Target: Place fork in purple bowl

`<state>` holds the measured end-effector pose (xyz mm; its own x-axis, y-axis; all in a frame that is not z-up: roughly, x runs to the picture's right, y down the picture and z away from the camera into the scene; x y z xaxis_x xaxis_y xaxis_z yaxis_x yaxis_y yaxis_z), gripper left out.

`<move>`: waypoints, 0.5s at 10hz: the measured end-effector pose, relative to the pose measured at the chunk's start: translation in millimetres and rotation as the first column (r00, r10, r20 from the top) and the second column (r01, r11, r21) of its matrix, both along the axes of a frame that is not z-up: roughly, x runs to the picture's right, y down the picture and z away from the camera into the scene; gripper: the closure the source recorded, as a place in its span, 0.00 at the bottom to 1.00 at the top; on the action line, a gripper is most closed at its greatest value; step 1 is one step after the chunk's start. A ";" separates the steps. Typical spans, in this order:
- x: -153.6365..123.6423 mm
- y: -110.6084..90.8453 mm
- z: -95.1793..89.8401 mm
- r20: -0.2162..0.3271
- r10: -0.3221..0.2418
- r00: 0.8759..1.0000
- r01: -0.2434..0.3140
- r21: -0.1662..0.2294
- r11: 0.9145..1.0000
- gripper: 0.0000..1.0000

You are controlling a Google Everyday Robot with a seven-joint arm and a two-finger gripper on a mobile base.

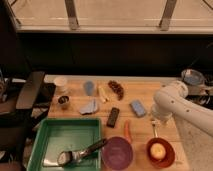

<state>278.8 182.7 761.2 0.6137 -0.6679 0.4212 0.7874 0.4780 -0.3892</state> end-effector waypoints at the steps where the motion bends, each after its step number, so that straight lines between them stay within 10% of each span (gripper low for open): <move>1: 0.4 9.7 1.9 -0.001 -0.002 1.000 0.002 -0.014 1.000 0.35; 5: 9.5 36.4 15.4 -0.038 -0.010 0.999 0.008 -0.046 0.999 0.35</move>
<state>288.3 219.1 776.6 0.6239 -0.6541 0.4278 0.7757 0.4517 -0.4407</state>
